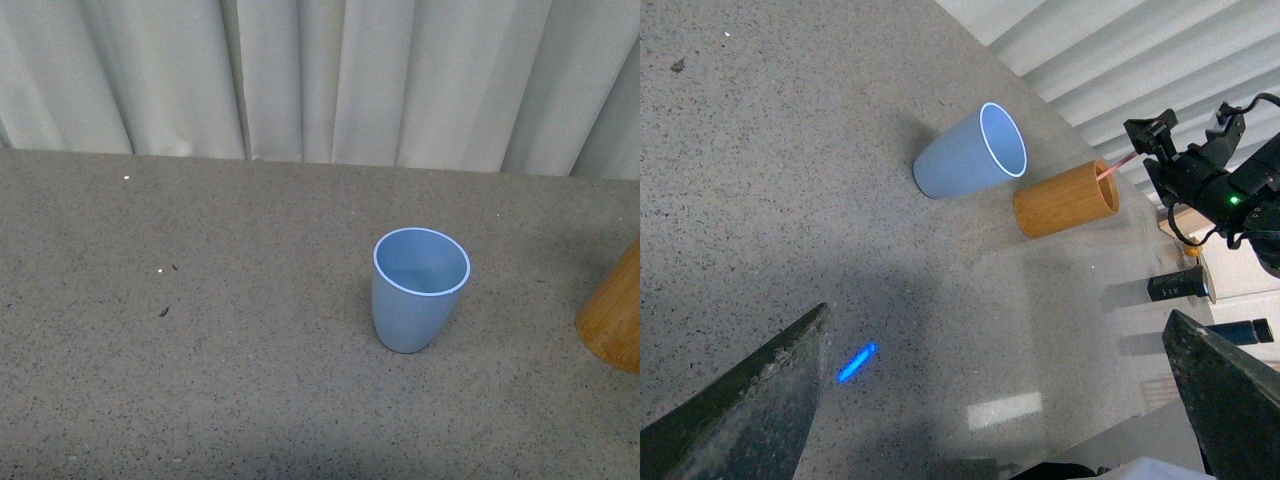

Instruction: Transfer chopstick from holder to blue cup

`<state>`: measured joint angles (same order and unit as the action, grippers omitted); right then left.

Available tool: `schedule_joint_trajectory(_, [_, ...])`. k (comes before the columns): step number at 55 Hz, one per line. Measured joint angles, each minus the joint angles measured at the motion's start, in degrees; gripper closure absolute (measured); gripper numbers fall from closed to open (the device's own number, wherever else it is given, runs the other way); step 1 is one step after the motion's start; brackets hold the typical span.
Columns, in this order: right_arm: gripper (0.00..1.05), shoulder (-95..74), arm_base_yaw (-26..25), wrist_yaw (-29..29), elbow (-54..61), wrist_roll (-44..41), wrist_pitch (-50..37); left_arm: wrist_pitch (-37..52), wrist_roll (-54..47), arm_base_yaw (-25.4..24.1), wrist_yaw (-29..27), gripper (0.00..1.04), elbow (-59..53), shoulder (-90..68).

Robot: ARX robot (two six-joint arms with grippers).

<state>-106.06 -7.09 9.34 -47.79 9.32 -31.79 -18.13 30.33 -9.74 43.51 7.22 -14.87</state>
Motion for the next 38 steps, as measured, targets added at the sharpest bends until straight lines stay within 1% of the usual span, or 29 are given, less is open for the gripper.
schedule_joint_trajectory(5, [0.1,-1.5,0.8,0.3,-0.2,0.2,-1.2,0.0,0.0,0.0,0.0,0.07,0.0,0.0])
schedule_joint_trajectory(8, [0.15,-1.8,1.0,0.9,-0.3,0.3,-1.7,0.0,0.0,0.0,0.0,0.07,0.0,0.0])
schedule_joint_trajectory(10, [0.22,-2.0,1.4,1.2,-0.3,0.5,-2.3,0.0,0.0,0.0,0.0,0.07,0.0,0.0])
schedule_joint_trajectory(13, [0.29,-2.1,1.6,0.8,-0.3,0.6,-2.4,0.0,0.0,0.0,0.0,0.07,0.0,0.0])
schedule_joint_trajectory(19, [0.54,-2.0,2.2,1.9,-0.3,0.8,-4.1,0.0,0.0,0.0,0.0,0.07,0.0,0.0])
schedule_joint_trajectory(26, [0.75,-1.6,2.0,2.5,0.0,0.8,-4.9,0.0,0.0,0.0,0.0,0.07,0.0,0.0])
schedule_joint_trajectory(29, [0.9,-0.3,1.5,2.5,0.2,0.3,-5.3,0.0,0.0,0.0,0.0,0.07,0.0,0.0])
schedule_joint_trajectory(32, [1.02,1.5,0.8,2.2,0.5,-0.3,-5.4,0.0,0.0,0.0,0.0,0.07,0.0,0.0])
schedule_joint_trajectory(33, [1.03,2.1,0.6,2.2,0.5,-0.5,-5.3,0.0,0.0,0.0,0.0,0.07,0.0,0.0])
schedule_joint_trajectory(38, [1.03,5.2,-0.6,1.9,0.5,-1.0,-4.5,0.0,0.0,0.0,0.0,0.07,0.0,0.0])
